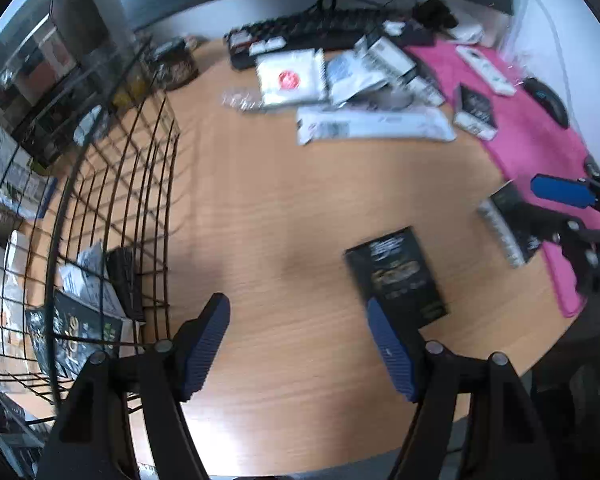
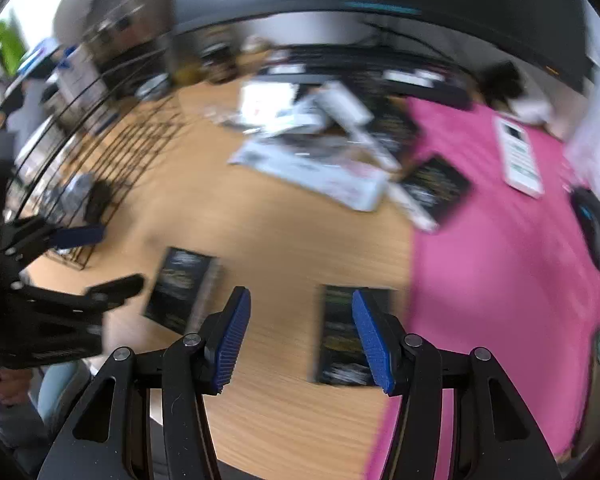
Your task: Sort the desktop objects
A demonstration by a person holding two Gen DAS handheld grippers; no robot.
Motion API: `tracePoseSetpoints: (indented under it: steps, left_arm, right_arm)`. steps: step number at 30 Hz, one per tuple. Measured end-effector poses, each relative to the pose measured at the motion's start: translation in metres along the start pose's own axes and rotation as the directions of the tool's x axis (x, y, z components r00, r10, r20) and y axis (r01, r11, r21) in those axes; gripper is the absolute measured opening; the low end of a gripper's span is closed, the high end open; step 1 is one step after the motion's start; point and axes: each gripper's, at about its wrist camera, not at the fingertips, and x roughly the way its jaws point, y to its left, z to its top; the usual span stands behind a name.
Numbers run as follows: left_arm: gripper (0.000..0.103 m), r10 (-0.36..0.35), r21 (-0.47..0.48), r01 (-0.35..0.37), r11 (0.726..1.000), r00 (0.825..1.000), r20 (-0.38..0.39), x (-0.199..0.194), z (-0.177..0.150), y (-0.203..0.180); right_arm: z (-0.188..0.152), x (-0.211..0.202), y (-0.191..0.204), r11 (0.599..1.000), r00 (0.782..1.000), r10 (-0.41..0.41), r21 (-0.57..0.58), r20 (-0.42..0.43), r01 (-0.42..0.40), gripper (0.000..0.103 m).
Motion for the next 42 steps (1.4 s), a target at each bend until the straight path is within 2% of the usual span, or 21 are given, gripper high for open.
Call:
tracePoseSetpoints:
  steps: [4, 8, 17, 25, 26, 27, 29, 30, 36, 42]
  left_arm:
    - [0.075, -0.008, 0.057, 0.007, 0.998, 0.999, 0.031, -0.009, 0.014, -0.025]
    - [0.076, -0.002, 0.099, 0.000, 0.995, 1.000, 0.016, 0.001, 0.022, -0.057]
    - [0.076, -0.008, 0.067, 0.011, 0.998, 0.999, -0.041, 0.027, 0.019, -0.058]
    - [0.075, -0.012, 0.054, 0.014, 0.998, 0.999, -0.046, 0.033, 0.016, -0.049]
    - [0.075, -0.012, 0.053, 0.014, 0.998, 0.999, -0.044, 0.033, 0.015, -0.048]
    - [0.076, -0.011, 0.052, 0.014, 0.999, 0.999, -0.044, 0.033, 0.015, -0.047]
    - [0.075, -0.017, 0.050, 0.019, 0.999, 0.999, -0.049, 0.034, 0.014, -0.046]
    - [0.075, -0.020, 0.050, 0.022, 0.999, 0.998, -0.051, 0.034, 0.014, -0.045]
    - [0.075, -0.023, 0.051, 0.026, 0.998, 0.998, -0.065, 0.038, 0.013, -0.047]
    - [0.060, -0.046, 0.051, 0.050, 0.997, 0.997, -0.069, 0.035, 0.014, -0.049]
  right_arm:
    - [-0.008, -0.007, -0.037, 0.996, 0.999, -0.048, 0.079, 0.003, 0.047, 0.054]
    - [-0.017, -0.004, -0.051, 0.992, 1.000, -0.024, 0.121, -0.018, 0.026, 0.054]
    - [-0.024, 0.025, -0.018, 0.996, 0.997, 0.053, 0.069, -0.050, -0.049, 0.054]
    - [-0.024, 0.030, -0.010, 0.998, 0.999, 0.032, 0.063, -0.043, -0.029, 0.055]
    - [-0.023, 0.031, -0.009, 0.997, 0.999, 0.032, 0.065, -0.042, -0.030, 0.052]
    - [-0.022, 0.031, -0.008, 0.998, 0.999, 0.030, 0.065, -0.041, -0.027, 0.043]
    - [-0.022, 0.030, -0.007, 0.998, 0.999, 0.034, 0.061, -0.043, -0.032, 0.037]
    - [-0.021, 0.030, -0.006, 0.997, 0.998, 0.040, 0.060, -0.044, -0.037, 0.021]
    - [-0.022, 0.028, -0.006, 0.998, 0.999, 0.028, 0.058, -0.043, -0.025, 0.020]
    - [-0.021, 0.022, -0.009, 0.998, 0.999, 0.030, 0.064, -0.032, -0.027, 0.020]
